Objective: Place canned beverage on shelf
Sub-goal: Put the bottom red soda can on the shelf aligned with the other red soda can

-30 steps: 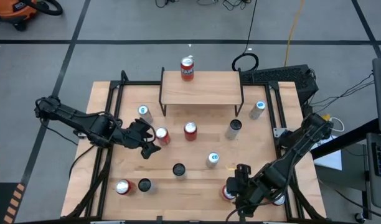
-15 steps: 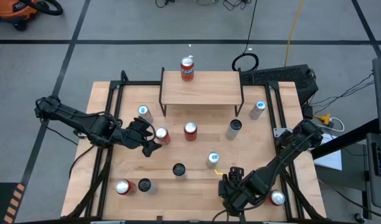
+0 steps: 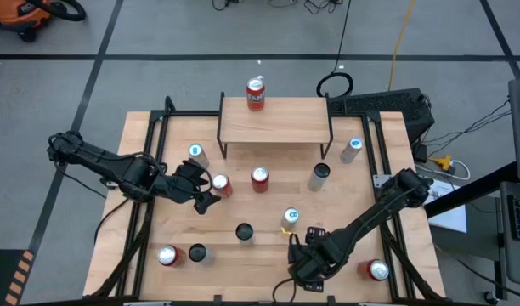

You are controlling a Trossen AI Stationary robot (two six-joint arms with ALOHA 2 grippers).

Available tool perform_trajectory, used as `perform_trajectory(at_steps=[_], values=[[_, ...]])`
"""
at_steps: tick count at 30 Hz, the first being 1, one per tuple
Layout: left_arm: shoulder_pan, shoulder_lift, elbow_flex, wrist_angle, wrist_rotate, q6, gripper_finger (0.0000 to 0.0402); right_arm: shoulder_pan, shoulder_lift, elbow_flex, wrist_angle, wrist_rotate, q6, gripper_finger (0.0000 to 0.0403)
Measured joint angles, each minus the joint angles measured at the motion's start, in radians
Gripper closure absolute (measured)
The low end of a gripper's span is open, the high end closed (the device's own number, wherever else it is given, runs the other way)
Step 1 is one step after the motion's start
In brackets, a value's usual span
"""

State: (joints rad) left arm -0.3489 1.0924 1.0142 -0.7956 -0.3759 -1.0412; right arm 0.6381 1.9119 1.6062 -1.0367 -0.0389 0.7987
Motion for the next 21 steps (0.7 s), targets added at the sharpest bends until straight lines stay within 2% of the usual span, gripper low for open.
perform_trajectory(at_steps=[12, 21], values=[[0.000, 0.000, 0.000, 0.000, 0.000, 0.001, 0.0002, -0.008, 0.019, 0.000, -0.043, -0.017, 0.027, 0.0033], [0.000, 0.000, 0.000, 0.000, 0.000, 0.002, 0.0002, -0.008, 0.019, 0.001, -0.037, -0.026, 0.030, 0.0121]])
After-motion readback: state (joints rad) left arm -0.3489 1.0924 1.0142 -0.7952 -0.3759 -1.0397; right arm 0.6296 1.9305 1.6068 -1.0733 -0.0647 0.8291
